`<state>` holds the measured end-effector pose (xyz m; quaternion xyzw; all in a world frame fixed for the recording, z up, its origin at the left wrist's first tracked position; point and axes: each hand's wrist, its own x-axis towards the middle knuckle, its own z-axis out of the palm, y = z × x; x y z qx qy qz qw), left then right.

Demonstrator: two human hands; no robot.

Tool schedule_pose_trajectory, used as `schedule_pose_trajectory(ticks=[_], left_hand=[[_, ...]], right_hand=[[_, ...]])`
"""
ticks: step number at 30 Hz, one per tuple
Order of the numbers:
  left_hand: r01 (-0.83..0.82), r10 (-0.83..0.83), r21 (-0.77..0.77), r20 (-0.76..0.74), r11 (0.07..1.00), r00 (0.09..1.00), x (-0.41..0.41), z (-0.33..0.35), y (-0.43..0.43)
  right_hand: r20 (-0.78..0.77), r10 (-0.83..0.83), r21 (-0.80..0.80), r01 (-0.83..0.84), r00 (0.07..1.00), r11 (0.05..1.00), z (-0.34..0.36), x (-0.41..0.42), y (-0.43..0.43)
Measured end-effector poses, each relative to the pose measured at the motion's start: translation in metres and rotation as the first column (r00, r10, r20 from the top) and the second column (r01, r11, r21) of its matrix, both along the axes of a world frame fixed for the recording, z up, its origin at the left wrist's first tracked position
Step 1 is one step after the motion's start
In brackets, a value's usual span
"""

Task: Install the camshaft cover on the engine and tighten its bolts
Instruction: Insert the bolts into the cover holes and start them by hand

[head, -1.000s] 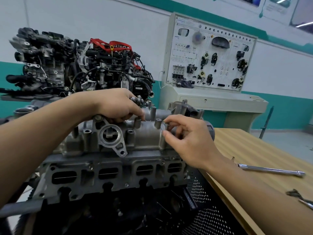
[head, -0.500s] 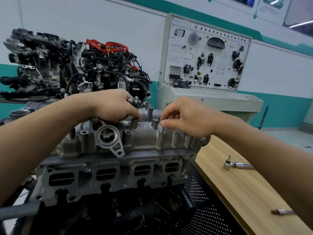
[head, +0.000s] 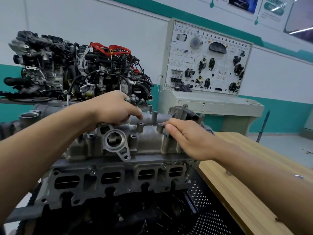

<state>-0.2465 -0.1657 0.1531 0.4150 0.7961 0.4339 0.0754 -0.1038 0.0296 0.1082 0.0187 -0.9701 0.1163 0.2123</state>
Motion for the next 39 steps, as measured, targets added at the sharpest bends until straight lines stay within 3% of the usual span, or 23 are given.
schedule_pose_trajectory(ticks=[9,25,31,35,39], left_hand=[[0.100,-0.116,-0.245,-0.050,0.964,0.992,-0.002,0.007,0.007],[0.149,-0.206,-0.302,-0.167,0.942,0.964,0.012,0.011,0.000],[0.156,-0.190,-0.290,-0.094,0.944,0.977,0.003,0.011,0.004],[0.166,-0.196,-0.279,-0.083,0.946,0.977,0.001,0.010,0.003],[0.154,-0.186,-0.278,-0.094,0.948,0.978,0.000,0.010,0.004]], right_hand=[[0.032,0.019,-0.096,-0.016,0.999,0.995,0.000,-0.013,-0.007],[-0.025,-0.010,-0.047,0.009,1.000,0.999,-0.008,-0.018,-0.012],[0.123,0.030,-0.179,-0.007,0.992,0.984,0.019,-0.006,-0.008],[0.122,0.022,-0.016,-0.020,0.992,1.000,0.047,0.016,-0.002],[0.260,-0.050,0.184,0.001,0.964,0.983,0.060,0.022,-0.007]])
